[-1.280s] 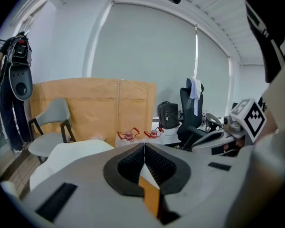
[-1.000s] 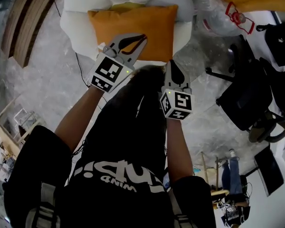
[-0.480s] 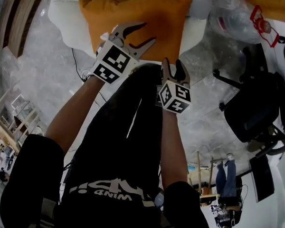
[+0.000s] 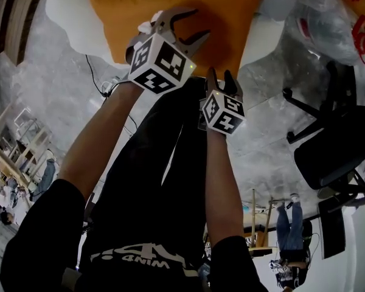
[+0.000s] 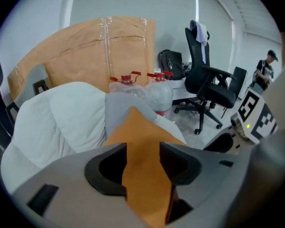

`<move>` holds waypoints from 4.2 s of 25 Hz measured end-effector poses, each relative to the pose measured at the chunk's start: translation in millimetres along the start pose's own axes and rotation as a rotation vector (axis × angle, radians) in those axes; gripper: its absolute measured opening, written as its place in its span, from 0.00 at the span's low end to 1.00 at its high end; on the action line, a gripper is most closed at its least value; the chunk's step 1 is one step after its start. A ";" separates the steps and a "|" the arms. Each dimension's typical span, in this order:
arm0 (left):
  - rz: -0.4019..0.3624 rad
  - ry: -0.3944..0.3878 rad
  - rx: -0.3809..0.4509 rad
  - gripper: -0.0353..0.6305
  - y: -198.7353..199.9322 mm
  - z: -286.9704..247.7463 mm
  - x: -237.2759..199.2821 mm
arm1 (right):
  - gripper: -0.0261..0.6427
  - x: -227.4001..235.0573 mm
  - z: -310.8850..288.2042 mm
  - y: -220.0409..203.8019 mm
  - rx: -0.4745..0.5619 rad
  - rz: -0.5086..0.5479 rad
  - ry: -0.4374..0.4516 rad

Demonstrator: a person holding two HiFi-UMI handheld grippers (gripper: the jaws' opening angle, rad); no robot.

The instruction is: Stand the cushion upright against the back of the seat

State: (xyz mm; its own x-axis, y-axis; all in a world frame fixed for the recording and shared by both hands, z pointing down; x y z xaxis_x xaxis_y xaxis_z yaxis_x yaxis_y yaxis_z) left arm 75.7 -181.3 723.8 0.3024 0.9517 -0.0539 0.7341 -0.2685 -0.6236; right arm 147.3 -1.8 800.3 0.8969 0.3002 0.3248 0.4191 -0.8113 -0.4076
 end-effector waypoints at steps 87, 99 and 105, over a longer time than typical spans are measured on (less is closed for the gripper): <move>0.729 0.294 0.522 0.07 40.8 254.1 -129.2 | 0.08 -151.0 151.6 302.9 0.604 0.353 0.254; 0.754 0.365 0.506 0.07 33.4 250.5 -192.8 | 0.08 -191.8 86.7 374.4 0.562 0.432 0.328; 0.734 0.363 0.347 0.07 7.1 213.0 -219.2 | 0.08 -194.7 38.7 375.6 0.448 0.483 0.304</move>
State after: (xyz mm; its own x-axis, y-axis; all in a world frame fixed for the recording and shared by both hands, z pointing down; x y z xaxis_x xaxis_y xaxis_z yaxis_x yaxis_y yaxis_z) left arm -114.8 -360.1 565.1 0.8414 0.4360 -0.3192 0.0721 -0.6760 -0.7334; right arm 135.5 -345.5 550.9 0.9450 -0.2451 0.2167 0.0624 -0.5152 -0.8548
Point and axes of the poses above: the fingertips, and each gripper's own axes: z backward along the fingers, x to its right, y out of its top, the point moved 8 cm from there along z, backward along the fingers, and after that the axes turned 6 degrees about z, right-handed, at the moved point
